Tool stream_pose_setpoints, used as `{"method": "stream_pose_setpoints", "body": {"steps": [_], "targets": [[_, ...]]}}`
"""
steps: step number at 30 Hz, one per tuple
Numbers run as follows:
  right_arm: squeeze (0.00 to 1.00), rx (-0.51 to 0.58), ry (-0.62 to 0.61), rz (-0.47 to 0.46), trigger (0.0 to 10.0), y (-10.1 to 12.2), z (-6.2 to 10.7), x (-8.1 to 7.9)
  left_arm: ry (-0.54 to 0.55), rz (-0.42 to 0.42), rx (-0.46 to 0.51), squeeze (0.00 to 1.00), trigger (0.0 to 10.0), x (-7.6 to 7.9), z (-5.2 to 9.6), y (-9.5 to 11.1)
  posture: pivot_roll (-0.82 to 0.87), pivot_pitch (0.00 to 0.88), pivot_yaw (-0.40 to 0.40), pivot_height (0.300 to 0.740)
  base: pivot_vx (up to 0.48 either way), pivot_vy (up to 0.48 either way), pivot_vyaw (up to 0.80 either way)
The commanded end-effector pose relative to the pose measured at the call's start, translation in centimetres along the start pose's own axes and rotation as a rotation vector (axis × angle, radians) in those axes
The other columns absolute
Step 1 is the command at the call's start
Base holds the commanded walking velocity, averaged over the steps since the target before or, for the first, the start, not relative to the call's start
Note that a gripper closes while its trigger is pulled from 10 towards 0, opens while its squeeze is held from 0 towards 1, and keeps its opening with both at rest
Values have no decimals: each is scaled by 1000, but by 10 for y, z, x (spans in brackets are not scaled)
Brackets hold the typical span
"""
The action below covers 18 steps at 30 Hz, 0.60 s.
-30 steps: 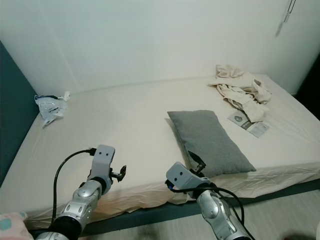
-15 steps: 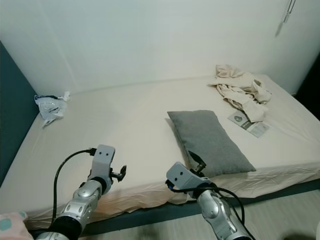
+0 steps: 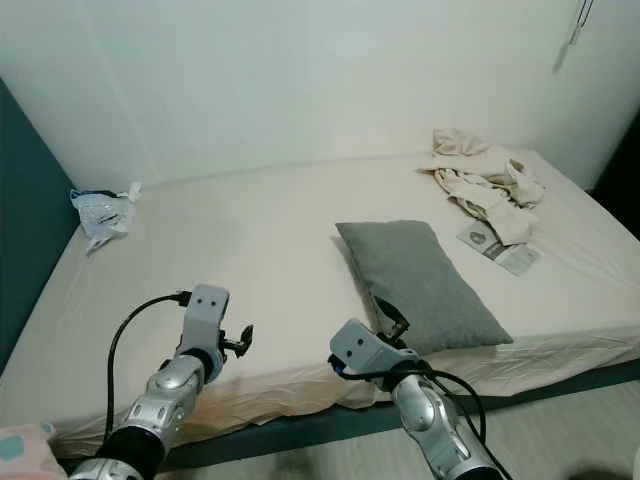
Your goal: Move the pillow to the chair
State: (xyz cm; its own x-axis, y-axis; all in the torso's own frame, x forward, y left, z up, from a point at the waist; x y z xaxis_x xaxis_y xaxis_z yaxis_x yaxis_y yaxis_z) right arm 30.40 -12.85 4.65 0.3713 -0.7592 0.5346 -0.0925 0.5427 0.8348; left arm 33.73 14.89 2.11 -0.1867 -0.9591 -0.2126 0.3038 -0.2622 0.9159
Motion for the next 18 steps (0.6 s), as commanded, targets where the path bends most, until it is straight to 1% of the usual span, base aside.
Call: {"method": "stream_pose_setpoints", "body": {"steps": [1,5,18], "targets": [[0,-8,5,-3,10000,-1,-1,-3,0,5,-26,0,10000,-1,0,-5,-68,61,40,740,0,0,0],[0,-8,4,-4,10000,-1,-2,-2,-7,4,-25,0,10000,2,0,-4,-72,59,43,740,0,0,0],[0,-6,-4,-19,10000,-1,-1,-1,-14,-1,-25,0,10000,3,-1,-4,-75,54,47,740,0,0,0]]}}
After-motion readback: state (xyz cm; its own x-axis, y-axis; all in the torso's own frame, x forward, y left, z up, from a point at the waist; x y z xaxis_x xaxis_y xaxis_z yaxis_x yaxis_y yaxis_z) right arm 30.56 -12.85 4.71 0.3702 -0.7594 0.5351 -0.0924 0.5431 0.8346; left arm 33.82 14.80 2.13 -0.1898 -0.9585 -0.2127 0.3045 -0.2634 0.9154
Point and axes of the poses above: a point about 5 cm out from each wrist's last joint towards the gripper, its own z axis pointing back from the gripper into the wrist, its own y axis along the axis of the wrist's last joint, x = y × z, the point moved 3 cm from there along -z, pointing out of the wrist towards the gripper, and after that the axes turned 9 degrees about -z, right-handed, at the moved point
